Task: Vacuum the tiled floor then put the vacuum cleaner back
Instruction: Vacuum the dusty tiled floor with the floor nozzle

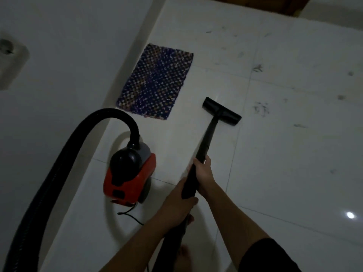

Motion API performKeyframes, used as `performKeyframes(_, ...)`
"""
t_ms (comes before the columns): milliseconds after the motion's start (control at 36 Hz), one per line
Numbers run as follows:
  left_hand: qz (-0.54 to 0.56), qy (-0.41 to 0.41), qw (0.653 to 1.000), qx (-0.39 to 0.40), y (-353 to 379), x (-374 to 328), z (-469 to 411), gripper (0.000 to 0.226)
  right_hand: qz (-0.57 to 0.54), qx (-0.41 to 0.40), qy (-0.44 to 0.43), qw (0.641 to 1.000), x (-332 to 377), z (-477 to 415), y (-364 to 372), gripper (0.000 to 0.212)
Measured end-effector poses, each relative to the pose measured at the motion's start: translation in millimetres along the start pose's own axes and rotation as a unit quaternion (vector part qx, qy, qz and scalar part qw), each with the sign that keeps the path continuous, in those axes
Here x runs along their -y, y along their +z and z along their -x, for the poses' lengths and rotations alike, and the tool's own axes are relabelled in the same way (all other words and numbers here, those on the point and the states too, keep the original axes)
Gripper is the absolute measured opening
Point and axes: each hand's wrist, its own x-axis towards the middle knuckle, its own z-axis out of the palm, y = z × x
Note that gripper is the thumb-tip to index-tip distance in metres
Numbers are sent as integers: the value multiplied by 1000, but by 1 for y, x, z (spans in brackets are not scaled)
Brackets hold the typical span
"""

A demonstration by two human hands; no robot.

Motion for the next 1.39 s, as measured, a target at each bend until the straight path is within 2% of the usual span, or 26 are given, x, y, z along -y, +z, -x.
performKeyframes(333, -55, -6, 998, 13, 47, 11, 41, 62, -40, -21, 2, 999, -22, 43, -48, 52)
performKeyframes(472, -66, -12, 998, 11, 60, 19, 56, 55, -65, -20, 26, 997, -36, 57, -58, 40)
performKeyframes(639, -82, -18, 996, 26, 70, 23, 68, 40, -85, -44, 41, 995, -48, 76, -70, 56)
performKeyframes(750, -76, -32, 996, 36, 73, 28, 70, 46, -102, -52, 56, 992, -51, 81, -76, 57)
performKeyframes(889, -88, -27, 995, 35, 78, 32, 65, 53, -106, -69, 52, 991, -52, 80, -80, 49)
performKeyframes(1111, -42, -44, 998, 27, 74, 24, 49, 64, -165, -37, 44, 985, -41, 78, -84, 60)
performKeyframes(1194, -11, -55, 998, 20, 71, 19, 41, 66, -138, -34, 42, 989, -30, 73, -81, 55)
performKeyframes(1389, 34, -59, 998, 12, 57, 0, 10, 63, -97, -3, 64, 993, 3, 39, -65, 61)
